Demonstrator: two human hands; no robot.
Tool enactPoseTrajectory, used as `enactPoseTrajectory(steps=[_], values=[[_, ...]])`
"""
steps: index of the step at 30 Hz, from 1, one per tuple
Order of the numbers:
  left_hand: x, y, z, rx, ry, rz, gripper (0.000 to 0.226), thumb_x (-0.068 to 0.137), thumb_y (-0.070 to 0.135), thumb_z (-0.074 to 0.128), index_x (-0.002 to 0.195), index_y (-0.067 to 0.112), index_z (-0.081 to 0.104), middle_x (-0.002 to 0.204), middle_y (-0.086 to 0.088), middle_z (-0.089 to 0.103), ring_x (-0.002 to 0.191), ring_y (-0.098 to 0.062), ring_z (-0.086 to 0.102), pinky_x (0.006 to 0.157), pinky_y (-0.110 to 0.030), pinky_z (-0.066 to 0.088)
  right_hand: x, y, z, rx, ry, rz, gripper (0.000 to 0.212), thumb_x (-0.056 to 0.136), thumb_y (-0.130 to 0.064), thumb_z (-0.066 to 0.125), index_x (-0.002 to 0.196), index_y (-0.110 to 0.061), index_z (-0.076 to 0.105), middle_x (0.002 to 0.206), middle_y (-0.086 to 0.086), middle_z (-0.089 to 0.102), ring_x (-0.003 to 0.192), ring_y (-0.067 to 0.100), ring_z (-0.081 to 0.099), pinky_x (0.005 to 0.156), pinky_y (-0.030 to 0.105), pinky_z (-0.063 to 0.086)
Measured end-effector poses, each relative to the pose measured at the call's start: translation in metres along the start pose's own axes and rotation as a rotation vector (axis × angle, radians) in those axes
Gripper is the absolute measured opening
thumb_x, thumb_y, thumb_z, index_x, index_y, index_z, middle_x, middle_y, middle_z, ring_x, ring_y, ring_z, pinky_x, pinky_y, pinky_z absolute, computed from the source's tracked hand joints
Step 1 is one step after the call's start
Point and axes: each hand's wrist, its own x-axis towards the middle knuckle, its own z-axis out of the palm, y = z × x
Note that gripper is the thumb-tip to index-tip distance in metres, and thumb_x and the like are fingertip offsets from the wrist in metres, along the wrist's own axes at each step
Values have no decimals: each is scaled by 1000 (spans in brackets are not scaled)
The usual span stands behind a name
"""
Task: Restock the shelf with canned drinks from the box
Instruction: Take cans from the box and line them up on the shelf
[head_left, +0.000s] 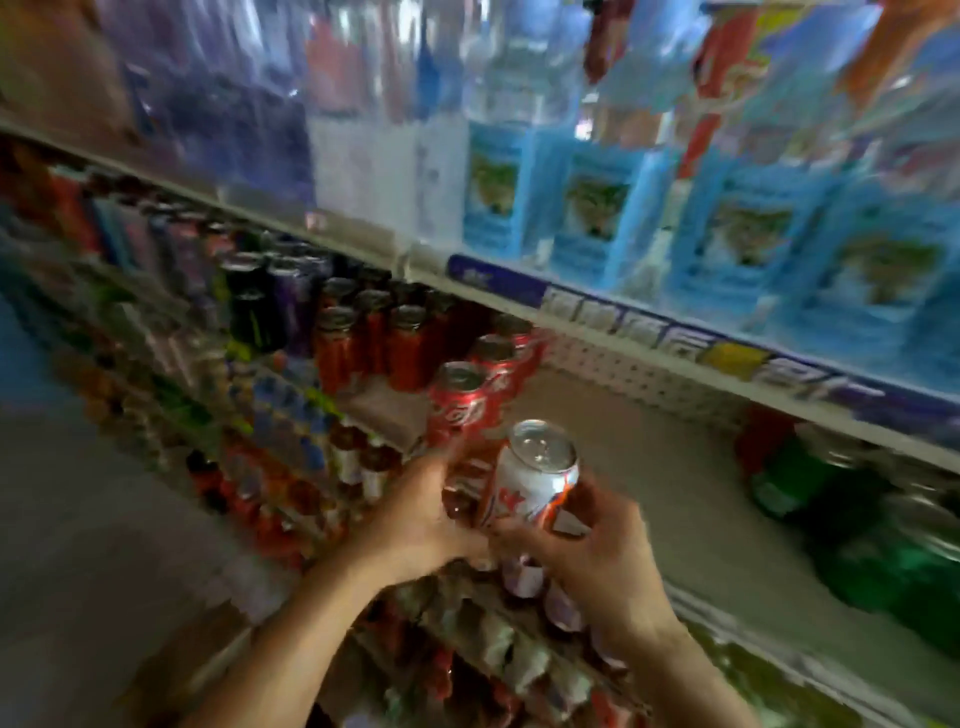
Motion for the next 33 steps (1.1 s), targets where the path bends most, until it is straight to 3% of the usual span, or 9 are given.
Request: enactPoseTrajectory(steps=[5,8,11,15,20,24,27,30,33], values=[[39,9,23,456,-40,133,34,76,34,81,105,30,66,100,20,67,94,4,63,79,-14,50,38,17,-38,-175,210,-98,46,62,-21,92,102,-23,69,92,-8,76,87,5,71,75,26,58],[50,-6,28,716,-110,163,21,86,30,65,107,27,66,105,9,67,98,-9,63,80,-24,52,69,44,-39,-193,252,-65,46,64,-10,89,103,-18,65,89,-5,74,80,13,70,67,34,59],[55,-20,24,839,-181,133,19,86,32,51,97,24,65,100,4,67,93,-17,65,77,-36,55,91,57,-39,-140,289,-26,48,68,1,84,108,-15,62,91,-2,71,80,15,67,61,27,57],[61,-23,23,920,-222,214,16,90,21,51,89,20,67,98,2,64,92,-19,61,76,-33,52,114,65,-43,-140,307,28,55,69,-3,85,116,-14,57,102,0,68,90,15,66,66,17,55],[68,-27,17,879,-252,218,18,92,24,52,96,19,69,103,2,65,94,-20,62,81,-37,53,122,78,-41,-312,397,111,72,45,-39,91,106,-25,55,106,1,69,95,20,67,87,40,58],[73,-30,15,843,-290,239,18,91,25,54,94,20,71,102,3,67,92,-19,63,79,-37,54,148,69,-43,-302,456,143,56,63,-22,91,109,-14,60,105,0,66,95,15,64,77,22,51],[76,-32,10,810,-321,243,18,92,20,55,94,15,72,101,0,67,92,-18,62,81,-34,52,168,67,-44,-222,502,165,43,75,-10,81,113,-7,62,109,5,68,98,17,63,78,21,51],[77,-30,9,817,-349,234,18,94,17,53,97,14,71,104,-1,66,95,-17,60,85,-31,48,182,71,-46,-292,518,162,38,77,-17,79,112,-13,65,106,3,69,91,13,61,81,24,49],[80,-31,9,828,-363,225,18,94,18,52,97,14,70,103,0,65,95,-17,59,85,-32,49,195,72,-47,-342,528,151,35,77,-24,78,109,-16,68,108,2,71,101,20,65,88,27,51]])
